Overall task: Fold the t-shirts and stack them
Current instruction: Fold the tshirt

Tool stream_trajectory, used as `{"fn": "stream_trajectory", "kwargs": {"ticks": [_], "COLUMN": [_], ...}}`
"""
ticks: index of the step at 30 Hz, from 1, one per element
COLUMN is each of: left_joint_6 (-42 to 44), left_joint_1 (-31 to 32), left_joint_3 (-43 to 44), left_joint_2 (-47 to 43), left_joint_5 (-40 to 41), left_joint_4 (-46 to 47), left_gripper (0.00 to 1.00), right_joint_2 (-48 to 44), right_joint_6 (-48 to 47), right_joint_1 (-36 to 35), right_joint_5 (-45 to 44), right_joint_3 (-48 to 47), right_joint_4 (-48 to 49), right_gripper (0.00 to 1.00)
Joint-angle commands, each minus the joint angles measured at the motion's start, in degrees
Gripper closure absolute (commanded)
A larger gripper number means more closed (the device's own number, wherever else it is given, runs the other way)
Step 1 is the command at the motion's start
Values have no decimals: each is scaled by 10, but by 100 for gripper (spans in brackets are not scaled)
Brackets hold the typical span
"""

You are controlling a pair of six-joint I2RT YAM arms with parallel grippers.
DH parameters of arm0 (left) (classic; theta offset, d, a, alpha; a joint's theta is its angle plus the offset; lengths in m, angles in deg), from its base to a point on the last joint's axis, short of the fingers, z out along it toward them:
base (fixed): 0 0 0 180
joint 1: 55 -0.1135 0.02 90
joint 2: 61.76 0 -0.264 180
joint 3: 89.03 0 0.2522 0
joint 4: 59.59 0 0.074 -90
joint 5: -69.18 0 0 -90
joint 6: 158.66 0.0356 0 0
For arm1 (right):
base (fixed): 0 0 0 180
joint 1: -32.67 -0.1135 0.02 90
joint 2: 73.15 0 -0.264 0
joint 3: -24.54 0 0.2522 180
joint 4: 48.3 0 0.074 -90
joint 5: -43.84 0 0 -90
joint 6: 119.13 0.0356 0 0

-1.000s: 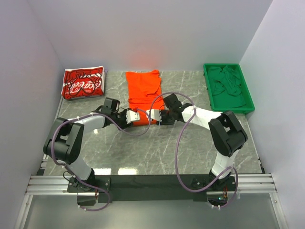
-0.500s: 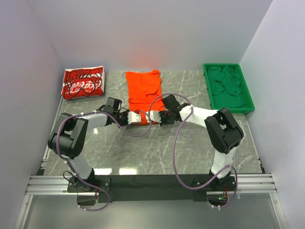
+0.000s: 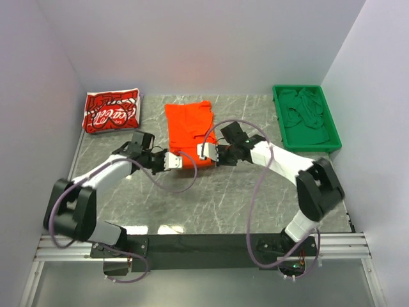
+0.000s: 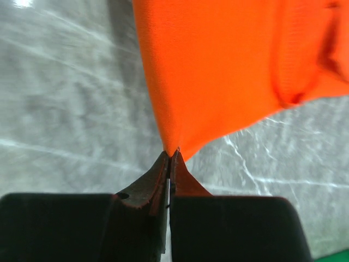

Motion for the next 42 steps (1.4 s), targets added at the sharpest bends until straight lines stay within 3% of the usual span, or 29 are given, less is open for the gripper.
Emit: {"fn": "stream_trajectory", "kwargs": {"ticks": [1, 15, 19, 23, 27, 34, 37, 42], "left_joint_6": [38, 198, 129, 48, 41, 74, 6, -71], "left_joint_1": [-1, 6, 6, -11, -67, -113, -117, -117], "left_joint_3": [-32, -95, -83, -53, -15, 136, 186, 290], "left_joint_2": [-80, -357, -418, -406, -338, -56, 47, 215], "left_joint_5": [-55, -142, -142, -133, -154, -165, -142, -99], "left_joint_4": [-101, -406, -384, -333, -284, -246, -173, -142], "left_gripper": [99, 99, 99, 99, 99, 99, 99, 98], "right_joint_2": [-87, -350, -358, -331, -281, -100, 1, 174], "right_joint_6": [30, 111, 125, 117, 66, -30, -49, -49], "right_joint_1": [-27, -185, -194, -179, -127, -20, 11, 40], "right_joint_5": [4, 4, -5, -3, 17, 44, 40, 25], "right_joint_3": [41, 166, 147, 79, 45, -60, -121, -247], "right_joint_4": [-38, -124, -127, -144, -130, -99, -75, -83], "right_gripper": [100, 100, 100, 100, 100, 100, 100, 100]}}
